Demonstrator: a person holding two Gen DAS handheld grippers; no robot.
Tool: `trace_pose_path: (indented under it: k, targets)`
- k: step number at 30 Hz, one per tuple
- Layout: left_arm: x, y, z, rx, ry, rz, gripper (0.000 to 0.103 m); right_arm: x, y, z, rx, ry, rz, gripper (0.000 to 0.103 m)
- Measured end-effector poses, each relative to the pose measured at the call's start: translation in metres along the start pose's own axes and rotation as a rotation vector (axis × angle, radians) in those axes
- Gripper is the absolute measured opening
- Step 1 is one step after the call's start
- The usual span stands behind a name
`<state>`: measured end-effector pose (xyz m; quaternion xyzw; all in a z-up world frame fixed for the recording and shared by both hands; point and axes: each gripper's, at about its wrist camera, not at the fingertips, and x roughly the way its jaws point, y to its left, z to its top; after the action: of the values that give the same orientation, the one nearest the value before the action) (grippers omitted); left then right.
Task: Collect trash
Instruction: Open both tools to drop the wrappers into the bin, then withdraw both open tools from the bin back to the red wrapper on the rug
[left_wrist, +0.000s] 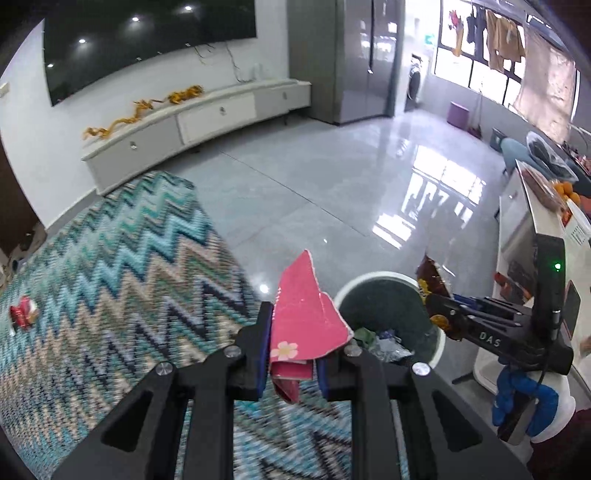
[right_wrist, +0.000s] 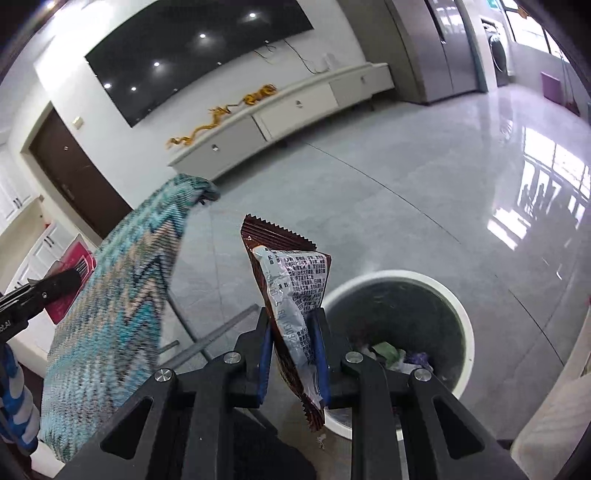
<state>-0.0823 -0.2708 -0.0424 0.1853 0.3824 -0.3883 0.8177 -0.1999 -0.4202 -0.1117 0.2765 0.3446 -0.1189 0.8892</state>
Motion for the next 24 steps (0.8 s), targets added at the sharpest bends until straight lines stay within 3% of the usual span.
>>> trace_pose_path:
  k: [6,13,15,16,18,24]
  targets:
    - [0.037,-0.029,0.007,0.028,0.079,-0.089,0.020,0.013,-0.027,-0.003,0.035,0.042,-0.032,0.020]
    - [0.071,-0.061,0.020,0.016,0.125,-0.256,0.022,0.021,-0.049,0.000,0.065,0.063,-0.079,0.025]
    - [0.078,-0.066,0.024,-0.008,0.131,-0.323,0.039,0.021,-0.056,0.000,0.087,0.063,-0.095,0.033]
    - [0.080,-0.067,0.025,-0.014,0.130,-0.337,0.042,0.020,-0.059,0.000,0.095,0.061,-0.103,0.039]
    - [0.083,-0.069,0.029,-0.024,0.127,-0.370,0.055,0.018,-0.064,0.000,0.107,0.054,-0.120,0.041]
    - [0.085,-0.070,0.033,-0.030,0.122,-0.394,0.056,0.011,-0.076,-0.003,0.139,0.044,-0.153,0.044]
